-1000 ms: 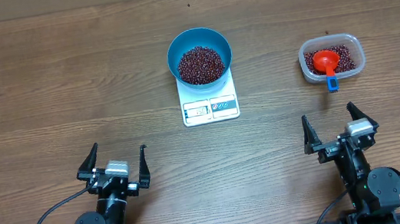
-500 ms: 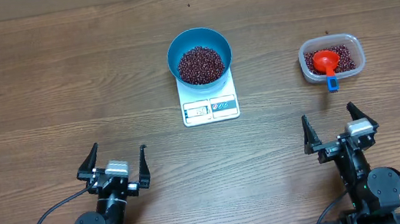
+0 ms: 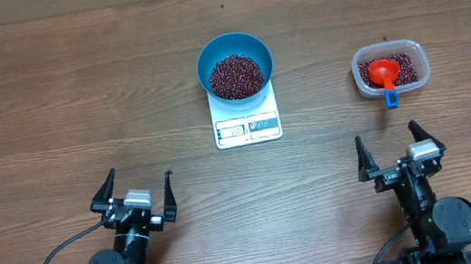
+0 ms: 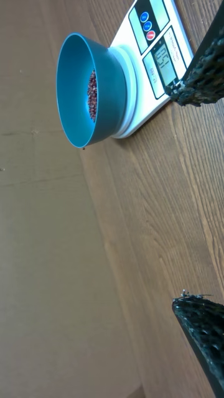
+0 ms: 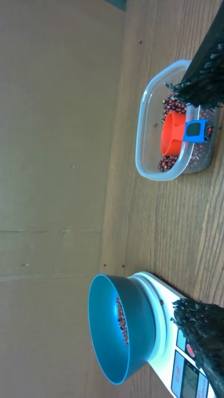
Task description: Scoop item into bowl and weigh 150g on scale
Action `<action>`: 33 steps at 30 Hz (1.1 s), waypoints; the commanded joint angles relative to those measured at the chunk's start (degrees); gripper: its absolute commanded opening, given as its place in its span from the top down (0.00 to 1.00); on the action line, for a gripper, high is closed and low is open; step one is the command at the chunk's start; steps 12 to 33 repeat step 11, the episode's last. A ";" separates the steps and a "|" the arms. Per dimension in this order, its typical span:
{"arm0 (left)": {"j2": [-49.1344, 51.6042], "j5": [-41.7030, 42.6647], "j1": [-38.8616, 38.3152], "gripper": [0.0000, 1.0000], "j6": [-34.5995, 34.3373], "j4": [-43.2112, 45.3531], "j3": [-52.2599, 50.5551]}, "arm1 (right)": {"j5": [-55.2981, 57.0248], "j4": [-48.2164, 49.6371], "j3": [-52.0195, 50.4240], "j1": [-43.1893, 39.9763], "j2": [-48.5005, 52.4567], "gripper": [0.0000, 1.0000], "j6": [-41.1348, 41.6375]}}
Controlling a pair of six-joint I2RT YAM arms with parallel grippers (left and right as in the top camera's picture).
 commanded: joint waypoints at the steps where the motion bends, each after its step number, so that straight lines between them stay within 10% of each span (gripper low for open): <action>1: -0.55 0.50 0.31 0.00 -0.83 0.13 -0.33 | 0.39 0.26 -0.61 0.33 -0.57 0.00 -0.02; 33: -0.55 0.50 0.31 0.00 -0.83 0.13 -0.33 | 0.39 0.26 -0.61 0.33 -0.57 0.00 -0.02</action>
